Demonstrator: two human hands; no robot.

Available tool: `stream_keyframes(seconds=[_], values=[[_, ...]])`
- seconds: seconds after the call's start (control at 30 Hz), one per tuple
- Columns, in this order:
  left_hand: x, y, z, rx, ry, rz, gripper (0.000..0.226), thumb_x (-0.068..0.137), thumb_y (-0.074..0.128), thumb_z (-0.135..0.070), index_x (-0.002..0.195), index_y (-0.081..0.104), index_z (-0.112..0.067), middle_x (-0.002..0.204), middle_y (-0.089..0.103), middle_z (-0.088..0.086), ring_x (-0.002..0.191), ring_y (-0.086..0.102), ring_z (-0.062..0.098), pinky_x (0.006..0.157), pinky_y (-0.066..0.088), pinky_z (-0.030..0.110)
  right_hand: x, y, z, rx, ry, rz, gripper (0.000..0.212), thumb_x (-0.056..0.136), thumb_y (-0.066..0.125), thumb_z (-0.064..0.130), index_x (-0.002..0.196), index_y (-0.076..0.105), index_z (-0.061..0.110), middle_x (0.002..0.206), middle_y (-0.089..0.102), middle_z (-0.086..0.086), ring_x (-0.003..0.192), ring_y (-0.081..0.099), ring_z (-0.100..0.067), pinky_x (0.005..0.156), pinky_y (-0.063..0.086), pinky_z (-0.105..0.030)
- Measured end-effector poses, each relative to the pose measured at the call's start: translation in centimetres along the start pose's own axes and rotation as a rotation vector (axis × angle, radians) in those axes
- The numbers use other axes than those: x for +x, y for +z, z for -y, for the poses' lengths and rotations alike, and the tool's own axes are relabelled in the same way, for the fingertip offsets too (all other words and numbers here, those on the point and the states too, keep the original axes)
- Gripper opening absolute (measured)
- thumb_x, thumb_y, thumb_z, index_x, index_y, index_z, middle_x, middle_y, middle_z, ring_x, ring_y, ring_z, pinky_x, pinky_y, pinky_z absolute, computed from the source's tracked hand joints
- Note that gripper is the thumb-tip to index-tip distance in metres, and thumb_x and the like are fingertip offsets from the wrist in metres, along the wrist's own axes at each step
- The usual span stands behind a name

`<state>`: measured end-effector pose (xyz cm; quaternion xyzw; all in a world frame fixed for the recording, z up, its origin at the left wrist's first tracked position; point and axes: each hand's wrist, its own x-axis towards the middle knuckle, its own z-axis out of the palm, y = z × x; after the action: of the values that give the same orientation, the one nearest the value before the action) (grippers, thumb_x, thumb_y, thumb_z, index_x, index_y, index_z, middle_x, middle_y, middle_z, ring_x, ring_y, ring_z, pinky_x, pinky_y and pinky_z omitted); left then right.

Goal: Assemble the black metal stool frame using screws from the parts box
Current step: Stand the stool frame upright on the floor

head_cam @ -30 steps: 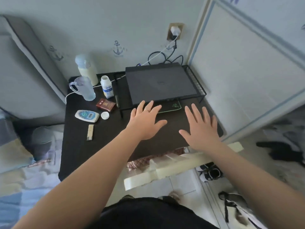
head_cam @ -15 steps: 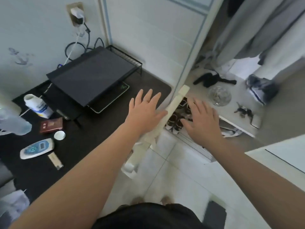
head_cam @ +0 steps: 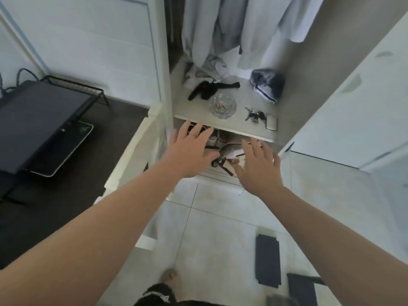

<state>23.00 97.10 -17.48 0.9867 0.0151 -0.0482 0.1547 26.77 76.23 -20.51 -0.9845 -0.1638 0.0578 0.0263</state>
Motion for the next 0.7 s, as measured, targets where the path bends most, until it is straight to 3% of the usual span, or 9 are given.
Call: stream_keyframes(seconds=[0.2, 0.43, 0.57, 0.7], values=[[9.5, 14.1, -0.6, 0.161, 0.156, 0.083, 0.077, 0.094, 0.036, -0.070, 0.158, 0.010, -0.035, 0.169, 0.004, -0.004, 0.154, -0.008, 0.023, 0.122, 0.004, 0.053, 4.3, 13.5, -9.9, -0.073, 0.048, 0.042, 0.066, 0.103, 0.035, 0.046, 0.159, 0.006, 0.027, 0.169, 0.002, 0.004, 0.155, -0.002, -0.027, 0.123, 0.009, -0.056], [18.2, 34.0, -2.8, 0.406, 0.333, 0.120, 0.083, 0.093, 0.032, -0.074, 0.159, 0.003, -0.033, 0.169, -0.002, -0.002, 0.154, -0.011, 0.025, 0.122, 0.001, 0.052, 6.5, 31.2, -22.3, -0.119, 0.199, -0.001, 0.070, 0.105, 0.031, 0.053, 0.160, -0.005, 0.028, 0.169, -0.008, 0.007, 0.156, -0.006, -0.030, 0.122, 0.005, -0.055], [19.4, 39.5, -7.5, 0.383, 0.435, 0.064, 0.084, 0.093, 0.029, -0.075, 0.159, 0.003, -0.031, 0.169, -0.001, -0.003, 0.154, -0.010, 0.024, 0.122, 0.002, 0.053, 4.2, 35.5, -26.5, -0.125, 0.270, -0.089, 0.073, 0.103, 0.035, 0.055, 0.160, 0.000, 0.026, 0.170, -0.005, 0.006, 0.156, -0.001, -0.030, 0.122, 0.009, -0.055], [14.7, 42.0, -12.1, 0.359, 0.501, 0.012, 0.084, 0.092, 0.029, -0.075, 0.159, 0.004, -0.031, 0.169, -0.001, -0.003, 0.154, -0.010, 0.024, 0.122, 0.003, 0.052, -2.9, 35.9, -27.9, -0.079, 0.366, -0.173, 0.075, 0.102, 0.035, 0.058, 0.160, -0.001, 0.027, 0.170, -0.004, 0.007, 0.156, 0.000, -0.029, 0.122, 0.010, -0.055]])
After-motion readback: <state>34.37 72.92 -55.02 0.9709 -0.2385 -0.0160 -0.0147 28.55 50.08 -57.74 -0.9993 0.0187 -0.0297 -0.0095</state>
